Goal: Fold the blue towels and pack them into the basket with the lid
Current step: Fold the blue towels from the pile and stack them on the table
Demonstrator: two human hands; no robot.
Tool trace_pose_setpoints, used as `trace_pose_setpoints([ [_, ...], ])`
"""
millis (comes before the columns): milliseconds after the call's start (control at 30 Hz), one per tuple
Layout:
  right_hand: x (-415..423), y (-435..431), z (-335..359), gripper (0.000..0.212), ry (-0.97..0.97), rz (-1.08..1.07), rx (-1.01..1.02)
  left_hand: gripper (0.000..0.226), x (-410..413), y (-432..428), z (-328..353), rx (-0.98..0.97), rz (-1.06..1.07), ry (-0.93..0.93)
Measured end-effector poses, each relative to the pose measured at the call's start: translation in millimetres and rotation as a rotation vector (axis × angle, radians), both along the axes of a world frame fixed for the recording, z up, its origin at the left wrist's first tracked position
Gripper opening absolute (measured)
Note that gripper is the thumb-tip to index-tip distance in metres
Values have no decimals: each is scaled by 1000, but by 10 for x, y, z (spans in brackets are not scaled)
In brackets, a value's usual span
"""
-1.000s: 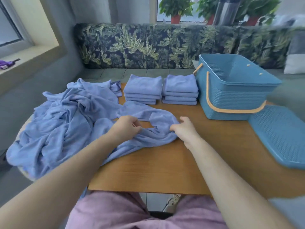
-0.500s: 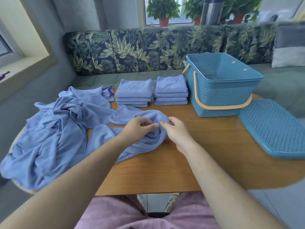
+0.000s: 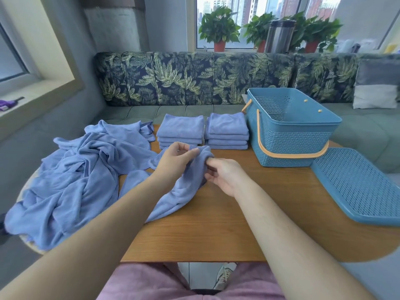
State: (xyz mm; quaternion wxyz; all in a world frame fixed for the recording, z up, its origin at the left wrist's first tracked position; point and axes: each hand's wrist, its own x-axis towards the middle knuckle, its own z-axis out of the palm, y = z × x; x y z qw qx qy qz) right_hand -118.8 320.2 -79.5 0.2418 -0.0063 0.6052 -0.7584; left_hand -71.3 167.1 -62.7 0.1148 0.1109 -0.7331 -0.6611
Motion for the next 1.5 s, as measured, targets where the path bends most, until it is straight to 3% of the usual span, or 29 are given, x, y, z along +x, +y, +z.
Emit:
trace_pose_setpoints([
  [133, -26, -101, 80, 16, 165, 5, 211, 25, 59, -67, 72, -39, -7, 26],
  [267, -53, -99, 180, 15, 289, -36, 192, 20, 34, -235, 123, -44, 97, 49],
  [400, -127, -95, 86, 10, 257, -136, 138, 17, 22, -357, 92, 71, 187, 57],
  [500, -105, -77, -94, 6, 206, -212, 152, 17, 41, -420, -53, 20, 226, -2],
  [567, -126, -54, -257, 7, 213, -234, 316, 15, 85, -476, -148, -46, 292, -52],
  [667, -83, -78, -462, 16, 261, -19, 645, 8, 164, -594, -297, -150, 360, -131],
  [800, 12, -249, -484, 46, 324, 105, 807, 20, 226, -761, -463, -219, 389, -225],
  [900, 7, -283, -477, 47, 349, 148, 913, 10, 262, -858, -531, -209, 391, -267],
  [967, 5, -266, -469, 47, 331, 102, 849, 16, 272, -897, -542, -168, 389, -269],
  [1167, -122, -146, -102, 33, 178, -142, 369, 16, 193, -975, -226, 66, 347, -67],
  [1267, -307, -63, 181, 27, 123, -270, 96, 16, 107, -1014, 126, 51, 382, 26],
  [1500, -671, 310, 1035, 22, 249, -414, 87, 17, -32, -1301, 1018, -74, 393, 158],
])
